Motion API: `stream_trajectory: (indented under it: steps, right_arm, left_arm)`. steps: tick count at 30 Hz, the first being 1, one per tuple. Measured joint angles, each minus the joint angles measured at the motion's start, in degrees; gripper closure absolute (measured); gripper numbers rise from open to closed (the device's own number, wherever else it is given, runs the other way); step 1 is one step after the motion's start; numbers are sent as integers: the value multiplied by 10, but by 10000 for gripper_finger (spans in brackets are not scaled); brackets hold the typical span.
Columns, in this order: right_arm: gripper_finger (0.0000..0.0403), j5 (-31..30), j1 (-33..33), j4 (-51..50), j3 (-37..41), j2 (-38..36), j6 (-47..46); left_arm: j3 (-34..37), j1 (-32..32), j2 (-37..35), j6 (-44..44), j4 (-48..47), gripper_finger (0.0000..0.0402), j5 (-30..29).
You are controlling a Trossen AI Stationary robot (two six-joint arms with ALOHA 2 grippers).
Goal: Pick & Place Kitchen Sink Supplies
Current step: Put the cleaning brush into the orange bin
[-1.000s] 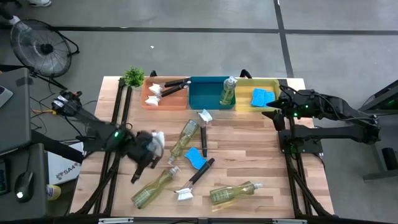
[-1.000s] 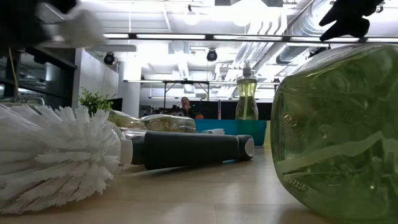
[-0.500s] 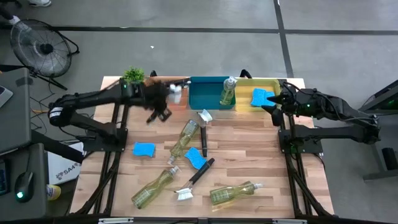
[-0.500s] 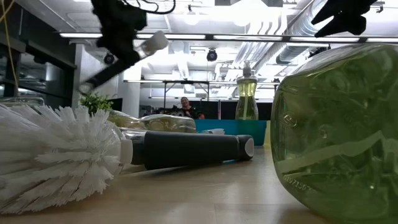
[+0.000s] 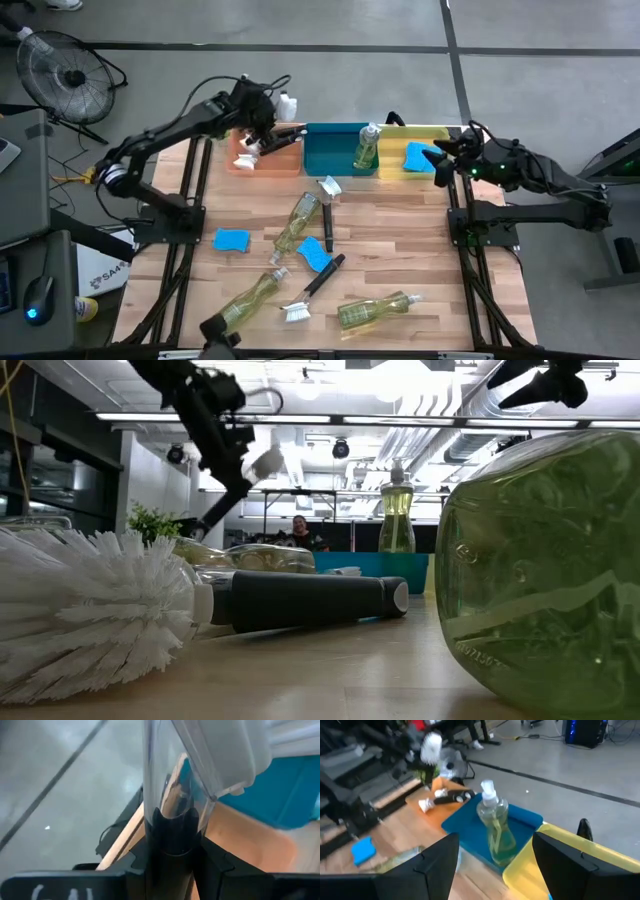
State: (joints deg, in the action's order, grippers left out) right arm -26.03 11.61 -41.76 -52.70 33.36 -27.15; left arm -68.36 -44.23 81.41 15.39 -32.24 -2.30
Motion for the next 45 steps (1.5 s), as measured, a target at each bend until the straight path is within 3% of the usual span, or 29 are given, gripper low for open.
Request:
stream_trajectory:
  steps: [7,10,19,36,45]
  right_arm:
    - [155,-64,0,1,-19,0,-10]
    - [155,-69,0,-1,-19,0,-10]
    - [155,-105,0,-4,-20,1,-14]
    - [155,-139,0,-4,-20,1,-25]
    - [155,-144,0,-4,-20,9,-30]
  left_arm:
    - [0,-30,56,59,52,312,28]
    - [0,-34,75,59,69,312,56]
    - [-1,-34,111,75,85,312,65]
    - [0,-33,111,119,-78,309,64]
    - [0,-34,114,131,-44,306,40]
